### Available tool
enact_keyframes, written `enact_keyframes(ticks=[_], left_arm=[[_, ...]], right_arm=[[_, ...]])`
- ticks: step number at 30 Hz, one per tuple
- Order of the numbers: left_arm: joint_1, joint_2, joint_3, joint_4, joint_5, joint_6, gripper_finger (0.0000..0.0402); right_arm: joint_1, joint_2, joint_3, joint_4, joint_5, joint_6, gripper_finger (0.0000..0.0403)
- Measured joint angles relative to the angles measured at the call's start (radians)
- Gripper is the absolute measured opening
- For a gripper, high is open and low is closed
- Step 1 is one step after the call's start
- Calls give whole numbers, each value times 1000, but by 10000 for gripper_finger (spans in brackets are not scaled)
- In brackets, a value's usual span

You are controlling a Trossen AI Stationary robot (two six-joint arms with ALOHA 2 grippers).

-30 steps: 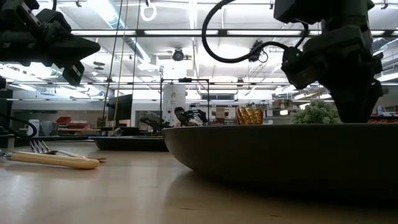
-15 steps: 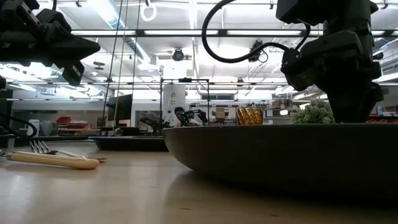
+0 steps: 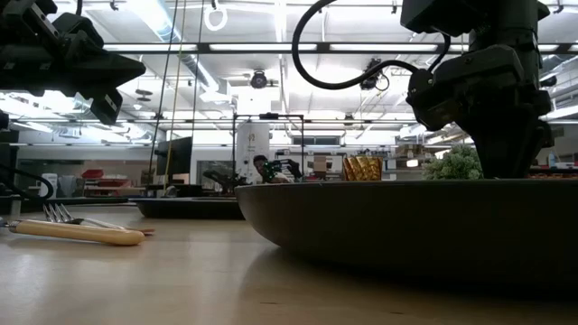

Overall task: Pick and place plate/cup/fork/spoon on tray
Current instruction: Put the black plate on the black tray to the bottom of the brown cup

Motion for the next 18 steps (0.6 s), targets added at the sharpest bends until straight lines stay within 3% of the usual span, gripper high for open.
enact_keyframes(ticks=[5,12,18], left_arm=[[0,0,0,0,0,0,23],[0,0,0,0,0,0,23],[0,0,0,0,0,0,23]], right_arm=[[0,0,0,0,-5,-13,72],[0,0,1,0,-4,-39,11],[-10,0,1,-1,-7,-67,9]])
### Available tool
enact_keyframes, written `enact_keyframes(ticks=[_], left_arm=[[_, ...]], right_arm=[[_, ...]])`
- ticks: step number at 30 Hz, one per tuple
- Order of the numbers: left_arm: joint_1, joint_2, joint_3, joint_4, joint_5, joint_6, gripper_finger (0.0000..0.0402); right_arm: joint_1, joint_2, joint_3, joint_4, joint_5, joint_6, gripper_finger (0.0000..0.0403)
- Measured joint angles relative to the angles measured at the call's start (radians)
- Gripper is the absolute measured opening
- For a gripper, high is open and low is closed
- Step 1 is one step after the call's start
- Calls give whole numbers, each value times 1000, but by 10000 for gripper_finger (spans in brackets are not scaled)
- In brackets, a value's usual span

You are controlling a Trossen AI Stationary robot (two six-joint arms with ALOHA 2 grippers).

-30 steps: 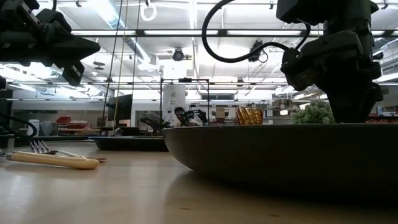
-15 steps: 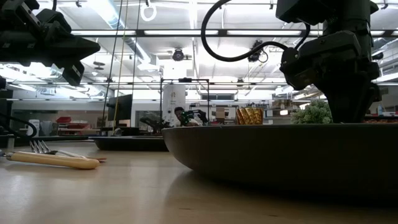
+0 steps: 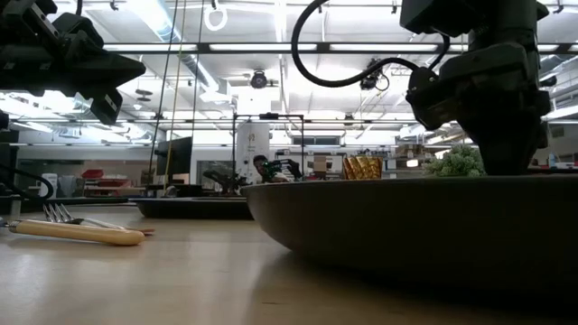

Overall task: Pick and place plate/cup/fork/spoon on tray
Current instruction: Put the black plate on the black tray to the bottom of the brown cup

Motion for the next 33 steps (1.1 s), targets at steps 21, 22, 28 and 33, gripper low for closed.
enact_keyframes(ticks=[21,22,28,33], left_arm=[[0,0,0,0,0,0,23],[0,0,0,0,0,0,23],[0,0,0,0,0,0,23],[0,0,0,0,0,0,23]], right_arm=[[-189,-155,0,5,-73,-182,2],[-201,-159,0,7,-80,-193,2],[-296,-183,0,12,-93,-261,2],[-394,-193,1,-4,-102,-317,2]])
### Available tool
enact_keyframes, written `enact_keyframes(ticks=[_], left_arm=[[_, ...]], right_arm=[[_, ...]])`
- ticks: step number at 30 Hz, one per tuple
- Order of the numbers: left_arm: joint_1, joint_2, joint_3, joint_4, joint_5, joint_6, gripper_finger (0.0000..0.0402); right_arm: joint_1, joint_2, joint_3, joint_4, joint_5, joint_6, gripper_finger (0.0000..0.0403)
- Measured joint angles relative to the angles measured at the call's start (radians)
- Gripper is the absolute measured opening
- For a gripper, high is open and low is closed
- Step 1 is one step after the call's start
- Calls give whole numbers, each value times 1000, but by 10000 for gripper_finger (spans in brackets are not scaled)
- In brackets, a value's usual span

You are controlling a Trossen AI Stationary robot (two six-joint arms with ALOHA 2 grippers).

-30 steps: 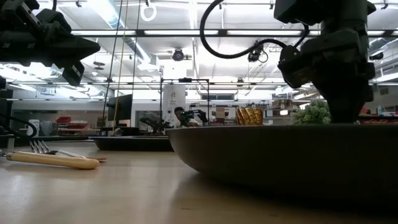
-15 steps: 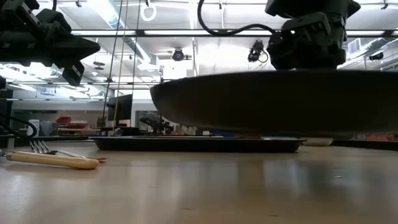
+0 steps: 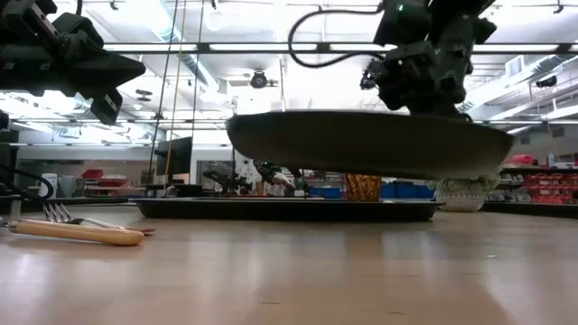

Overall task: Pick and place plate/cup/fork/spoon on tray
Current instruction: Put the black plate on the black tray to the bottom of the brown cup

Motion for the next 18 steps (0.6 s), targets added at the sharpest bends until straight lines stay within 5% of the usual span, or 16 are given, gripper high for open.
enact_keyframes(ticks=[18], left_arm=[[0,0,0,0,0,0,23]], right_arm=[[-424,3,0,-17,-81,-125,3]])
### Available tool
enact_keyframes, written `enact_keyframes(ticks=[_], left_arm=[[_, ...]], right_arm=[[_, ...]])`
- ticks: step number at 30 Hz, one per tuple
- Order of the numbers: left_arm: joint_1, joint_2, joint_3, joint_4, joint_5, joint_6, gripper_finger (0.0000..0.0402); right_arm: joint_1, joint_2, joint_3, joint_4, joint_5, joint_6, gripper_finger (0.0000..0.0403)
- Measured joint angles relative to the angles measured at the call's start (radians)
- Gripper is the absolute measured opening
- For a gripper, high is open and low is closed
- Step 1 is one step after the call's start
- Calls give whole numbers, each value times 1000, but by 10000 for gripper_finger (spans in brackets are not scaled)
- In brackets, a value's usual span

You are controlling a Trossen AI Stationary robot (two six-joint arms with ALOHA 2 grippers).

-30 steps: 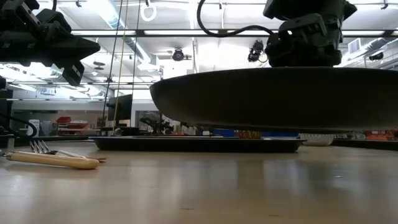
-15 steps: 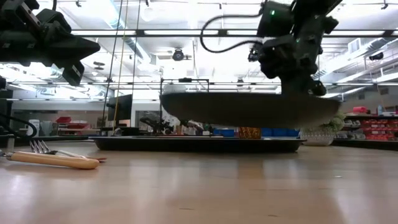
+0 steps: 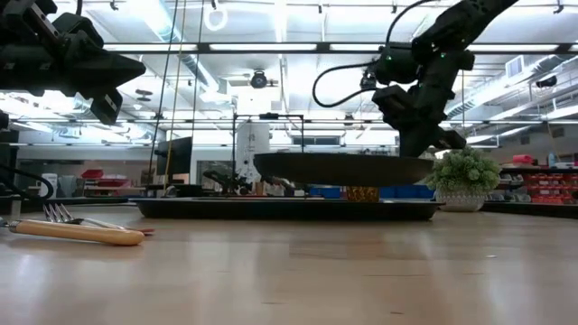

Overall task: Pick and place plate/cup/fork/spoon on tray
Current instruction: Put the black plate on the black tray to the bottom of the brown cup

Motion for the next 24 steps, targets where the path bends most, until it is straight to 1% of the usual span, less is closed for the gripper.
enact_keyframes(ticks=[5,11,18,24], left_arm=[[0,0,0,0,0,0,23],[0,0,0,0,0,0,23],[0,0,0,0,0,0,23],[0,0,0,0,0,0,23]], right_arm=[[-75,0,0,5,-10,-1,3],[-132,0,0,5,-13,-1,3],[-151,0,0,7,3,-1,4],[-150,1,0,16,42,12,4]])
